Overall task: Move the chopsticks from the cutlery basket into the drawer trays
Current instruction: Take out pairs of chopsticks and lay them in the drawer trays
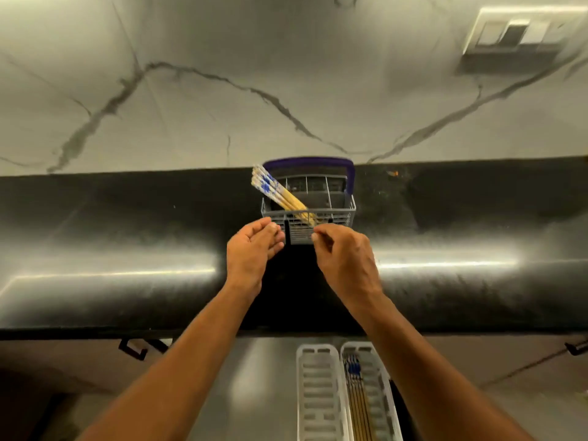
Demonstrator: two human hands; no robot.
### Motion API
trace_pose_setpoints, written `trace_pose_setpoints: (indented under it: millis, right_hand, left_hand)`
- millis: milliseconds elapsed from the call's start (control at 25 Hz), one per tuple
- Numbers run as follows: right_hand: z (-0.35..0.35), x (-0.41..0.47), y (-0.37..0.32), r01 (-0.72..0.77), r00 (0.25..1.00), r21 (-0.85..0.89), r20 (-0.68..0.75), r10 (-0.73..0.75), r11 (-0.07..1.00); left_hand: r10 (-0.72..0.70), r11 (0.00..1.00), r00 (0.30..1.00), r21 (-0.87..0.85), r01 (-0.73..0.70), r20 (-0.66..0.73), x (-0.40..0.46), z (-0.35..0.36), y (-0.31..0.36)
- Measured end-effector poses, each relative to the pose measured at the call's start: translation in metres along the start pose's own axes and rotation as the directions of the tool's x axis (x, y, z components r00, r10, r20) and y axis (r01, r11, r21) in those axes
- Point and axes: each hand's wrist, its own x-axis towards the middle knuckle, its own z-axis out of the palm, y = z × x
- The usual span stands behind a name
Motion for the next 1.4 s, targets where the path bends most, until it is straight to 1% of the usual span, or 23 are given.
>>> trace_pose_setpoints:
  millis: [80, 160, 280, 360, 520, 680, 800, 840, 880, 960, 1040, 1120, 1240, 1320, 1400]
  right_hand:
    - [0.009, 0.03, -0.01, 0.037, 0.999, 0.01, -0.005, -0.037, 0.999]
    - [0.016, 0.056, -0.019, 0.046, 0.999, -0.004, 0.017, -0.046, 0.999]
    - [0.022, 0.076, -0.024, 0.051, 0.997, -0.008, 0.059, -0.05, 0.999]
    - [0.027, 0.077, -0.02, 0.052, 0.997, 0.007, 0.064, -0.052, 0.999]
    - [0.035, 0.068, -0.003, 0.049, 0.997, 0.002, 0.051, -0.049, 0.999]
    - [0.029, 0.063, 0.009, 0.013, 0.999, -0.031, 0.052, -0.011, 0.999]
    - [0.021, 0.062, 0.008, 0.006, 0.999, -0.029, 0.043, -0.005, 1.0]
    - [0.018, 0.062, 0.007, 0.005, 0.999, -0.023, 0.044, -0.004, 1.0]
    - [0.014, 0.062, 0.007, 0.002, 0.999, -0.013, 0.046, -0.001, 1.0]
    - [0.007, 0.065, 0.004, -0.023, 0.998, 0.018, 0.055, 0.022, 1.0]
    - [-0.002, 0.072, -0.003, -0.087, 0.994, 0.063, 0.07, 0.083, 0.994]
    - [-0.015, 0.08, -0.018, -0.126, 0.99, 0.093, 0.081, 0.119, 0.988]
    - [-0.032, 0.095, -0.049, -0.093, 0.989, 0.197, 0.131, 0.068, 0.976]
    - [-0.043, 0.105, -0.067, -0.061, 0.987, 0.284, 0.16, 0.016, 0.957]
    - [-0.055, 0.114, -0.078, -0.042, 0.991, 0.319, 0.135, -0.002, 0.947]
  left_hand:
    - [0.034, 0.998, 0.994, 0.052, -0.029, -0.104, 0.035, 0.004, 0.016]
    - [0.072, 0.985, 0.974, 0.169, -0.036, -0.215, 0.067, 0.005, 0.026]
    - [0.105, 0.938, 0.949, 0.346, 0.004, -0.296, 0.108, 0.001, 0.021]
    - [0.106, 0.921, 0.951, 0.389, 0.016, -0.29, 0.116, 0.004, 0.016]
    - [0.132, 0.911, 0.96, 0.412, -0.019, -0.247, 0.115, 0.017, 0.013]
    - [0.17, 0.915, 0.949, 0.399, -0.053, -0.265, 0.115, 0.027, 0.014]
    - [0.152, 0.934, 0.948, 0.354, -0.045, -0.281, 0.113, 0.026, 0.022]
    - [0.169, 0.929, 0.947, 0.366, -0.059, -0.275, 0.114, 0.023, 0.027]
    - [0.206, 0.908, 0.945, 0.41, -0.088, -0.253, 0.114, 0.019, 0.036]
    - [0.287, 0.853, 0.944, 0.493, -0.174, -0.163, 0.117, 0.006, 0.064]
    - [0.339, 0.829, 0.94, 0.482, -0.284, -0.03, 0.116, -0.003, 0.108]
    - [0.382, 0.819, 0.918, 0.419, -0.391, 0.108, 0.104, -0.006, 0.158]
    - [0.431, 0.775, 0.849, 0.357, -0.521, 0.304, 0.076, 0.006, 0.223]
    - [0.447, 0.735, 0.807, 0.357, -0.577, 0.385, 0.058, 0.019, 0.25]
    - [0.446, 0.703, 0.779, 0.366, -0.609, 0.44, 0.045, 0.032, 0.267]
